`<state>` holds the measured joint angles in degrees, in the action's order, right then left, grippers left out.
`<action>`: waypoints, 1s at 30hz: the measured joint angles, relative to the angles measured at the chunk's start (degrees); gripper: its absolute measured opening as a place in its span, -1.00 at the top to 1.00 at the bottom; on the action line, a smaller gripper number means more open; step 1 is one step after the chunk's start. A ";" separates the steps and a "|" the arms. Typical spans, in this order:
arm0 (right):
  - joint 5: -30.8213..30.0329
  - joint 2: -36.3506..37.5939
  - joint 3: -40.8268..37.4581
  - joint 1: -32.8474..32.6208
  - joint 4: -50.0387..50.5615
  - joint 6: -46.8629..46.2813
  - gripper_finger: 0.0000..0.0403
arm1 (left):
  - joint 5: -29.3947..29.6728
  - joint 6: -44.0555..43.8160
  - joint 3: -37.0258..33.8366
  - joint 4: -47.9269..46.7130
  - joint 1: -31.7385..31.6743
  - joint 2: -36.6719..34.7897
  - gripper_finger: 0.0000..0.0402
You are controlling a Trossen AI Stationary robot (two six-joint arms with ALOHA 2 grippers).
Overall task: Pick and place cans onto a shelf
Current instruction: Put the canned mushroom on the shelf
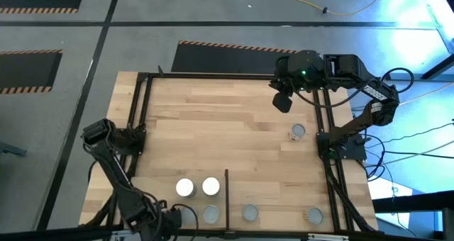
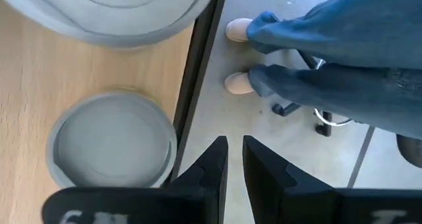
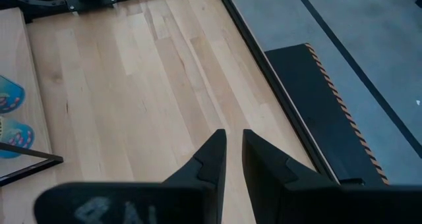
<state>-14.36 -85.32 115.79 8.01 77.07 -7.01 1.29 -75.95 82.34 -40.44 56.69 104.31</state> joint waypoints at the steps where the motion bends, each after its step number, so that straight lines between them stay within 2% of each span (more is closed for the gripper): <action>1: -0.03 0.00 0.00 0.01 -0.01 0.00 0.74 | 0.05 -0.08 -0.34 0.24 0.02 0.00 0.79; 6: -0.03 0.00 0.00 0.02 -0.01 0.00 0.74 | -2.21 -0.45 -1.69 1.18 0.00 0.00 0.79; 14: -0.03 0.00 0.00 0.00 0.01 0.00 0.74 | -2.29 -0.43 -2.56 1.56 -0.14 -0.01 0.79; 19: -0.03 0.00 0.00 0.02 -0.01 0.00 0.74 | -3.41 -0.58 -5.72 5.85 -0.14 0.00 0.79; 30: -0.03 0.00 0.00 0.00 -0.03 0.01 0.74 | -3.78 -0.01 -6.48 4.96 -0.33 0.00 0.79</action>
<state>-14.39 -85.32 115.79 8.01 77.03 -6.99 -2.49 -75.96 75.85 -35.48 56.36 104.31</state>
